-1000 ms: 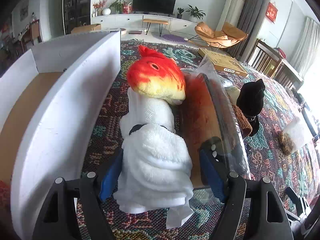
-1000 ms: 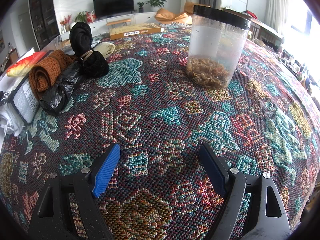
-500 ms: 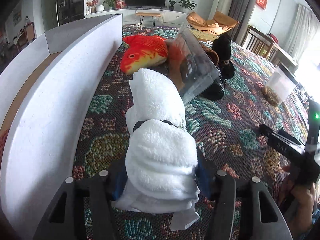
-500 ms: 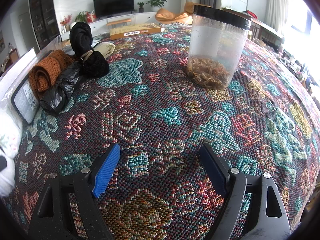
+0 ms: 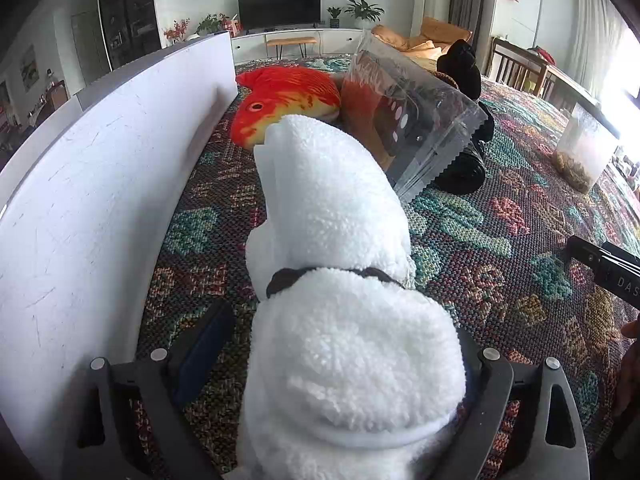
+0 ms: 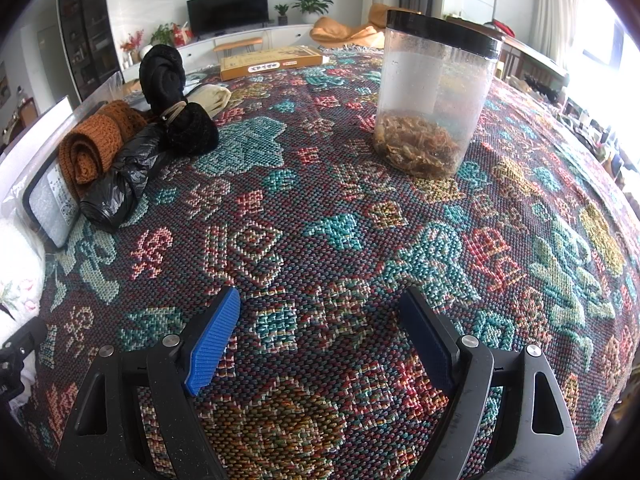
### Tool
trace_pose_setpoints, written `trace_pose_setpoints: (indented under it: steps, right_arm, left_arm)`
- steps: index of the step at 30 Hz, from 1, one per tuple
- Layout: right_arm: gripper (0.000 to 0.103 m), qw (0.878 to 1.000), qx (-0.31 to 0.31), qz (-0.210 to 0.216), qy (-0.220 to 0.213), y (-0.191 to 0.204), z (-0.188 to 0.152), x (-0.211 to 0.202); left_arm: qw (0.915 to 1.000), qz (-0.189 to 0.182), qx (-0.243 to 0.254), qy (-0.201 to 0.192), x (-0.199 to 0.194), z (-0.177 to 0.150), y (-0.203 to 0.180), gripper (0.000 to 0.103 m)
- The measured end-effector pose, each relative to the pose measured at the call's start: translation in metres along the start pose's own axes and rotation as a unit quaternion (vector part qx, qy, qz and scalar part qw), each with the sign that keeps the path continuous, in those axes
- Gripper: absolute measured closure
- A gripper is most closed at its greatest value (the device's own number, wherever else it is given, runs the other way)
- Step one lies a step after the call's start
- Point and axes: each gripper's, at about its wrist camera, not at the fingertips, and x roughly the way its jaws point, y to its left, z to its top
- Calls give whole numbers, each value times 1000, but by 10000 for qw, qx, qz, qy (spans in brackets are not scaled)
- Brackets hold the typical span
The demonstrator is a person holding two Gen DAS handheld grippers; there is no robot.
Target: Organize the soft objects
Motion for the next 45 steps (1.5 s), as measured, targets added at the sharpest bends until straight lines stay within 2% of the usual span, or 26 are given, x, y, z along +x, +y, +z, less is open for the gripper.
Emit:
trace_pose_setpoints:
  steps: [4,15,45]
  right_arm:
    - [18,10000,2,3,0,0,0,0]
    - [18,10000,1,2,0,0,0,0]
    - [18,10000,0,2,1,0,0,0]
  left_arm:
    - [10000,-2,-60,39,3,2,1,3]
    - [9999,74,-106,54,3,0,2,0]
    - [9999,66,-113,47,3,0,2,0]
